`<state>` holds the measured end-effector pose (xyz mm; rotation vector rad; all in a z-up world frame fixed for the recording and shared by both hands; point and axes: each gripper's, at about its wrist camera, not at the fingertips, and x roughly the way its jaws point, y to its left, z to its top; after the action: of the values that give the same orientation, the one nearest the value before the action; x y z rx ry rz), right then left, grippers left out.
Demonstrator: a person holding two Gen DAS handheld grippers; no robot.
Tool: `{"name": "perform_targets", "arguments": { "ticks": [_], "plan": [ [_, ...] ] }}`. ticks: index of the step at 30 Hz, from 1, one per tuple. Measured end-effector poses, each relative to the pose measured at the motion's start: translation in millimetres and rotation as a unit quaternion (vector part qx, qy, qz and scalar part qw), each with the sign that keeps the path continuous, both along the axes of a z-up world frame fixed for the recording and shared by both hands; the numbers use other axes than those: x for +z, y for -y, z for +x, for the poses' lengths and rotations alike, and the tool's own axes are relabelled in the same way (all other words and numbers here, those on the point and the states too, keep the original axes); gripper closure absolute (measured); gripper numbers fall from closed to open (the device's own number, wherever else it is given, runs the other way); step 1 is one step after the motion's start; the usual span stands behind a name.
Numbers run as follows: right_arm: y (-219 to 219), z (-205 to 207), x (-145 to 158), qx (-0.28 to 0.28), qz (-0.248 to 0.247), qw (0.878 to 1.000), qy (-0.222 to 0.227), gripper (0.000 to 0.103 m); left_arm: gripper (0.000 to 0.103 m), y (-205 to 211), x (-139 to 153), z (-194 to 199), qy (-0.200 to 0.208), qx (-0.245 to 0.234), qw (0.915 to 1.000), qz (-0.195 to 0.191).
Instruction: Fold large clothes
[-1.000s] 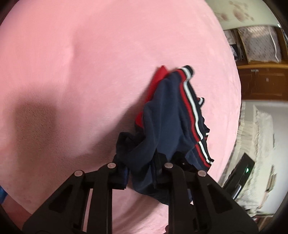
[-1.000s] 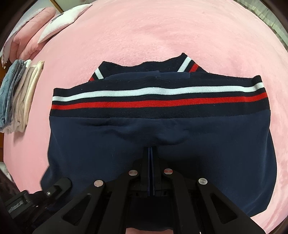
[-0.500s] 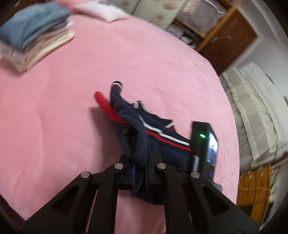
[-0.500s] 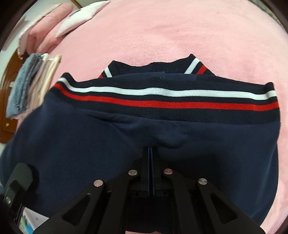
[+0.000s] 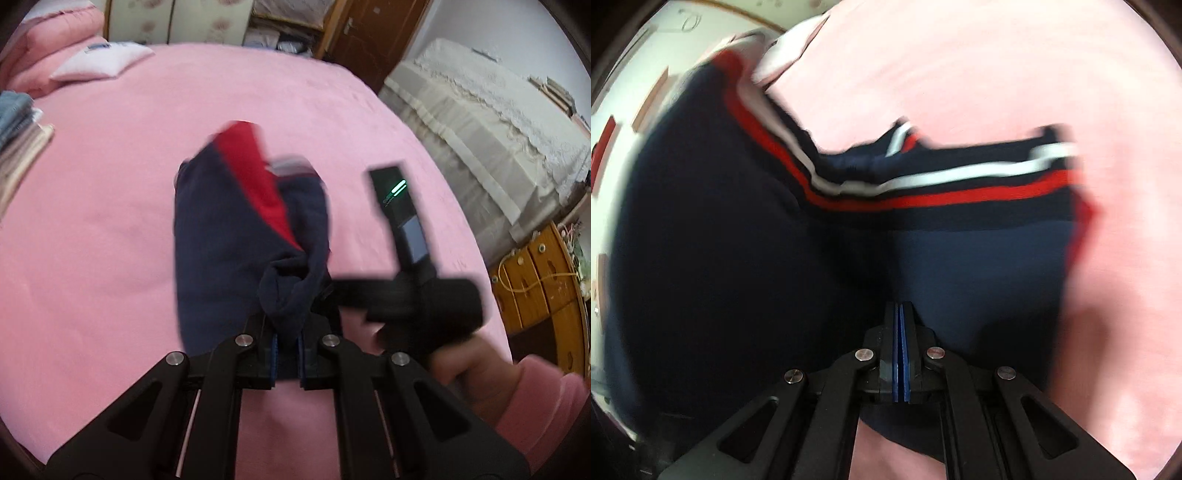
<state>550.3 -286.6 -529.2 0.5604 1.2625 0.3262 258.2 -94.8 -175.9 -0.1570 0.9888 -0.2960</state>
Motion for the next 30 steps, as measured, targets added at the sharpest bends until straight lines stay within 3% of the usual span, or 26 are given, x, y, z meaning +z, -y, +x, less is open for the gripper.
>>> {"name": "perform_targets", "arguments": {
  "ticks": [5, 9, 13, 15, 18, 19, 20, 21, 22, 23, 30],
  "plan": [
    [51.3, -20.1, 12.6, -0.04, -0.019, 0.999, 0.01, 0.101, 0.099, 29.9, -38.9, -3.3, -0.054, -0.017, 0.9981, 0.021],
    [86.0, -21.9, 16.4, -0.067, -0.043, 0.997, 0.002, 0.101, 0.099, 42.5, -58.5, -1.3, -0.074, -0.026, 0.9962, 0.038],
    [121.1, -28.5, 10.3, -0.086, 0.012, 0.996, 0.003, 0.101, 0.099, 50.1, -66.4, 3.5, -0.079, -0.029, 0.9949, 0.056],
    [123.1, -22.9, 10.8, -0.089, 0.035, 0.995, 0.002, 0.096, 0.098, 54.0, -67.9, 5.6, -0.076, -0.035, 0.9937, 0.075],
    [113.6, -13.1, 14.5, -0.09, 0.065, 0.994, 0.01, 0.081, 0.093, 61.8, -68.9, 2.5, -0.077, -0.046, 0.9913, 0.097],
    [100.9, -11.0, 17.6, -0.088, 0.075, 0.993, 0.01, 0.073, 0.086, 63.7, -66.5, 0.5, -0.077, -0.053, 0.9908, 0.098],
    [97.9, -6.5, 15.3, -0.082, 0.08, 0.993, 0.007, 0.067, 0.072, 63.7, -64.3, -1.0, -0.077, -0.057, 0.9911, 0.093],
    [90.3, -2.8, 14.8, -0.071, 0.079, 0.994, 0.002, 0.067, 0.062, 62.9, -62.5, -2.2, -0.08, -0.059, 0.9914, 0.086],
    [77.1, -4.3, 13.5, -0.06, 0.072, 0.996, -0.003, 0.067, 0.043, 62.1, -60.6, -3.6, -0.086, -0.058, 0.9915, 0.078],
    [69.0, -5.6, 13.0, -0.048, 0.059, 0.997, -0.006, 0.067, 0.036, 61.3, -57.9, -6.3, -0.089, -0.054, 0.9917, 0.076],
    [33.0, 0.3, 31.0, 0.013, 0.016, 0.999, 0.027, 0.067, 0.026, 29.6, -40.5, -24.5, -0.064, 0.017, 0.9894, 0.129]
  ]
}}
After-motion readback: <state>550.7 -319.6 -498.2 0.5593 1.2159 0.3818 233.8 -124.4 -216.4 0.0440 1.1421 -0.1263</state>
